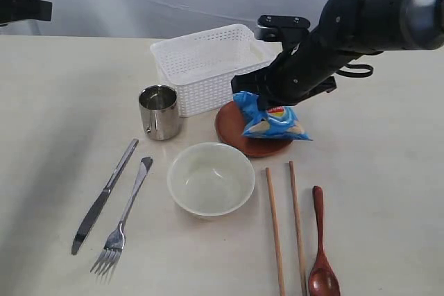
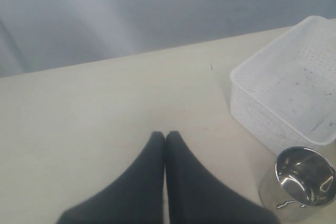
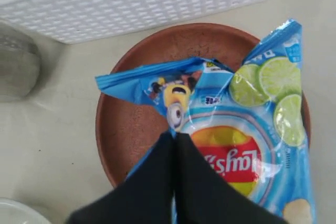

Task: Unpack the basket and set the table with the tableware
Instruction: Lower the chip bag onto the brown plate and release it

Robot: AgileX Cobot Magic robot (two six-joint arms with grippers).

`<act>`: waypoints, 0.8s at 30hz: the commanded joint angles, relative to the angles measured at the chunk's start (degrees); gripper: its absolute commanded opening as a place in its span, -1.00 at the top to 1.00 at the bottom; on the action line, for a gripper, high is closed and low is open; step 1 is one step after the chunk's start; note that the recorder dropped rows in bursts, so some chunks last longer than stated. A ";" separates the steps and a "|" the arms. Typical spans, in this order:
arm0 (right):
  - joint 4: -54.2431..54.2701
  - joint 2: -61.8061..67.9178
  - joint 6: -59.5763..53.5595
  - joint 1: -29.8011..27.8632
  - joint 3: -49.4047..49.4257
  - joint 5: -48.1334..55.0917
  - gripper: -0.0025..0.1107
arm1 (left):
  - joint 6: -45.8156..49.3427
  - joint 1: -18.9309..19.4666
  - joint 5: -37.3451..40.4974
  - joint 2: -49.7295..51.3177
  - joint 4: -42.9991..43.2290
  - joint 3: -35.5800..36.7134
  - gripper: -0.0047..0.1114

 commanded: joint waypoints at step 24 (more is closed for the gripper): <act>-2.32 -5.97 -4.78 -1.67 -0.15 -3.37 0.96 | -0.02 0.18 -0.09 0.14 -1.10 0.39 0.91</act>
